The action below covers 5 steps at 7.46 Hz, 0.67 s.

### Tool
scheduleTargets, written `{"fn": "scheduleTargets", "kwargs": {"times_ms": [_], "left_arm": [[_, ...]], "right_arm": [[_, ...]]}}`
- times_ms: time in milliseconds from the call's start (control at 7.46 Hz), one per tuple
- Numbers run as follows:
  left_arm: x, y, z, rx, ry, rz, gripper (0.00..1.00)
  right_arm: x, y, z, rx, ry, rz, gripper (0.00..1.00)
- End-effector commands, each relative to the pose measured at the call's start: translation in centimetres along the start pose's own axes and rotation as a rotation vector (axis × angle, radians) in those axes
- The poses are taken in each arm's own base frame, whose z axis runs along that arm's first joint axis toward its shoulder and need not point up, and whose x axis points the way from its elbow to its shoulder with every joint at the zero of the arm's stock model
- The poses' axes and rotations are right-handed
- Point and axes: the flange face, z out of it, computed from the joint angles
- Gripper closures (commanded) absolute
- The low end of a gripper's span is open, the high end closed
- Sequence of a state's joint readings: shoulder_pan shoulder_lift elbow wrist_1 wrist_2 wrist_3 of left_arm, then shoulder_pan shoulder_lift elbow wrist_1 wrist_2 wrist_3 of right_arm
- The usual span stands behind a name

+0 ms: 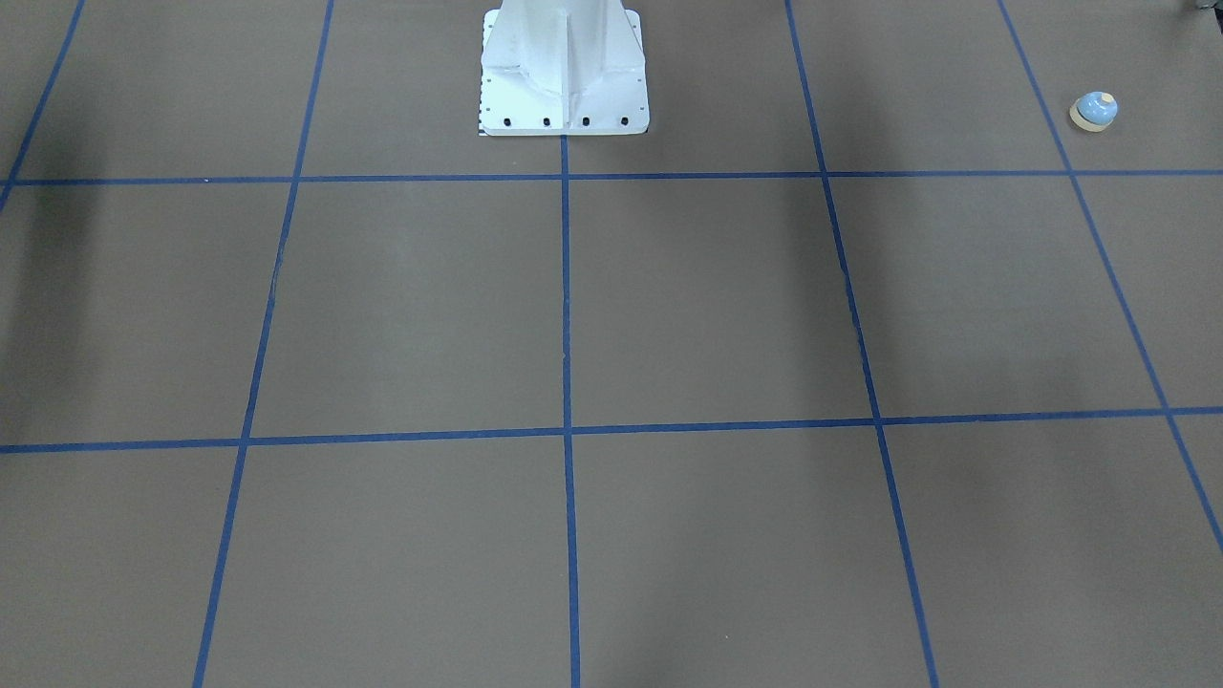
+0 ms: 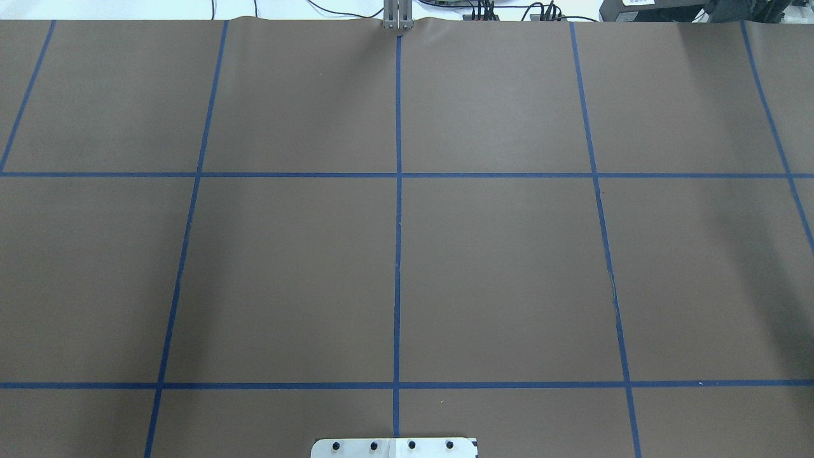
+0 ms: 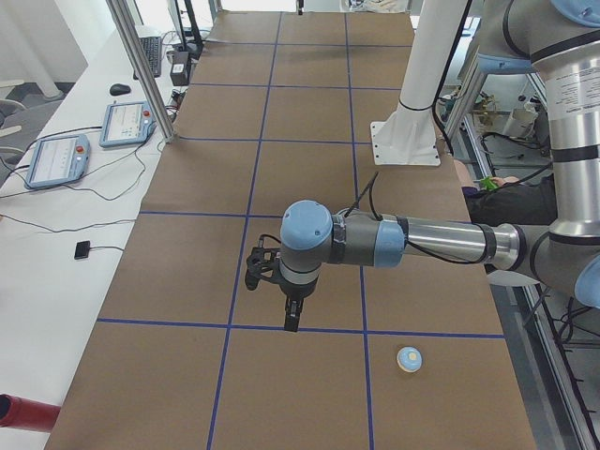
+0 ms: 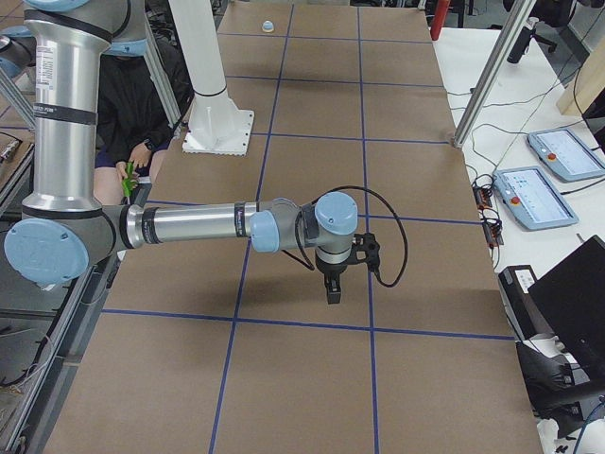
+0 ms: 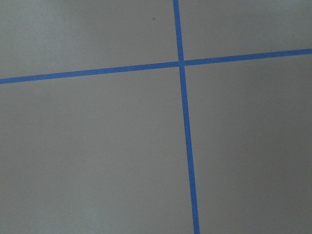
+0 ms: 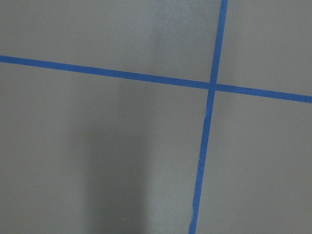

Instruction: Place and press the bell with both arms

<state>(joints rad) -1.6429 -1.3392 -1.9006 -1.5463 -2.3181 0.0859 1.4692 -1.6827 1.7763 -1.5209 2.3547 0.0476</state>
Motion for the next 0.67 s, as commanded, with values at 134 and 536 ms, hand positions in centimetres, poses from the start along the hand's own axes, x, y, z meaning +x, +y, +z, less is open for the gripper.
{"fn": "scheduleTargets", "kwargs": {"times_ms": [134, 536], "left_arm": [[0.0, 0.0, 0.0, 0.001, 0.001, 0.001, 0.0], [1.0, -1.1, -1.2, 0.031, 0.002, 0.028, 0.0]], "right_arm": [[0.0, 0.0, 0.0, 0.001, -0.001, 0.001, 0.0], [-0.4, -0.1, -0.3, 0.005, -0.002, -0.004, 0.0]]}}
